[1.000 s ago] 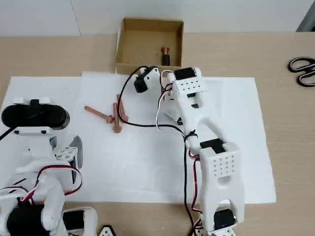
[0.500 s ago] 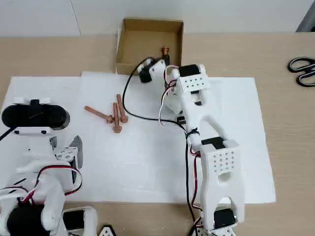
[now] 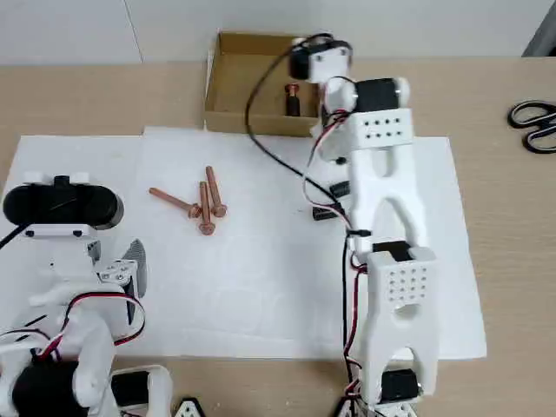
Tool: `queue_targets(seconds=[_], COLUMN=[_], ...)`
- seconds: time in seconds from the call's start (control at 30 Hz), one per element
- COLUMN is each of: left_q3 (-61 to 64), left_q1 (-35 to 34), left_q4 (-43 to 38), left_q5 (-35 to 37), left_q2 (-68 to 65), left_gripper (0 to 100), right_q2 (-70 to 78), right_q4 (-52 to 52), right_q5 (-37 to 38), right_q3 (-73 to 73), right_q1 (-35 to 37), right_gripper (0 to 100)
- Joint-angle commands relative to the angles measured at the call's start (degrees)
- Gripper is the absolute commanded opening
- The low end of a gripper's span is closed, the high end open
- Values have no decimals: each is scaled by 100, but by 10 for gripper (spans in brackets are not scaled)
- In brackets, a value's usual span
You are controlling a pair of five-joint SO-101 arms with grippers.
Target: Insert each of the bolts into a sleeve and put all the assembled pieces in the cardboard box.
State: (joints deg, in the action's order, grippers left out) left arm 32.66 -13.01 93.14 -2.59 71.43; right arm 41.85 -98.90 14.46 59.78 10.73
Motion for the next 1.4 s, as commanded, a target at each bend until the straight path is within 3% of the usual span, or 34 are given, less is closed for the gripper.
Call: queue_targets(seconds=[0.0, 0.43, 0.6, 0.87, 1.1, 1.37], left_q3=[-4, -4, -4, -4, 4, 4], left_q1=[-35, -18, -18, -26, -18, -18], left_q4=[-88, -88, -88, -88, -88, -88], left_q5=[44, 35, 35, 35, 35, 35], left_q2=[0, 0, 0, 0, 0, 0], left_gripper=[156, 156, 156, 156, 156, 156], right_q2=[-303, -3978, -4075, -4119, -4075, -4075], right_q4=[-110, -57, 426, 2879, 3530, 3556], right_q5=[-132, -299, -308, -308, -316, -316], right_q3=[-651, -4079, -5398, -7613, -8299, -8413], right_q1=[-92, -57, -92, -119, -154, -145], right_gripper=[4, 4, 7, 8, 43, 104])
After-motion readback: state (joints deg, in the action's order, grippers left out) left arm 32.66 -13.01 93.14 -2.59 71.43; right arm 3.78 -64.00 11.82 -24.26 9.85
